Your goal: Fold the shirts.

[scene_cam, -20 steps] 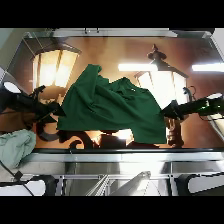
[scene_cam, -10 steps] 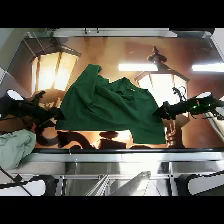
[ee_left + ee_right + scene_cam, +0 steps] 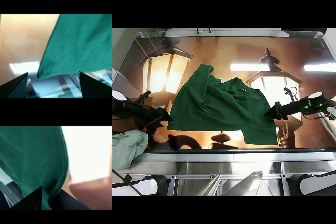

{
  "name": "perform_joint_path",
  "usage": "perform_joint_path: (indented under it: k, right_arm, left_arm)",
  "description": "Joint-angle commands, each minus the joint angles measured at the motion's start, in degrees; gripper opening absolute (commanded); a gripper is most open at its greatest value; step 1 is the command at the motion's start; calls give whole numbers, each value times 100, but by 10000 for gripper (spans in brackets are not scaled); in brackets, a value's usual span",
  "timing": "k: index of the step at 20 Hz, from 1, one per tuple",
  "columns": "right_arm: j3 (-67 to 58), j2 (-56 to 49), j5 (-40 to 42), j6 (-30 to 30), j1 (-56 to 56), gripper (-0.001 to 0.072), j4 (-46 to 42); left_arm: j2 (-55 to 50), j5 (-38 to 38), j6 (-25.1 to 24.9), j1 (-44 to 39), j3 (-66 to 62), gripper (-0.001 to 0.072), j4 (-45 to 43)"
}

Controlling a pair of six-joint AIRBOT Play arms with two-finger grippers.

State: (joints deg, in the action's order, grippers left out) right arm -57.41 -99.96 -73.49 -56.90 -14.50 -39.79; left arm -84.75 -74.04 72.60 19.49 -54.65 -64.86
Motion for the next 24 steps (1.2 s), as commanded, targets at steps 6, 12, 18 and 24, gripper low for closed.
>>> perform_joint_path:
  k: [6,12,18,24]
  right_arm:
    - [7,2,-638,74,-501,245,2]
    - [516,-24,-428,260,-542,246,476]
    - [409,-90,-155,542,-160,18,1228]
    - [404,927,-1692,957,-461,17,1722]
  left_arm:
    - [-568,673,-522,17,251,356,678]
    - [-1429,-251,-1318,-107,13,21,1690]
    - [-1143,-221,-1311,-94,11,21,1692]
    - [428,-1172,-1300,232,11,20,2210]
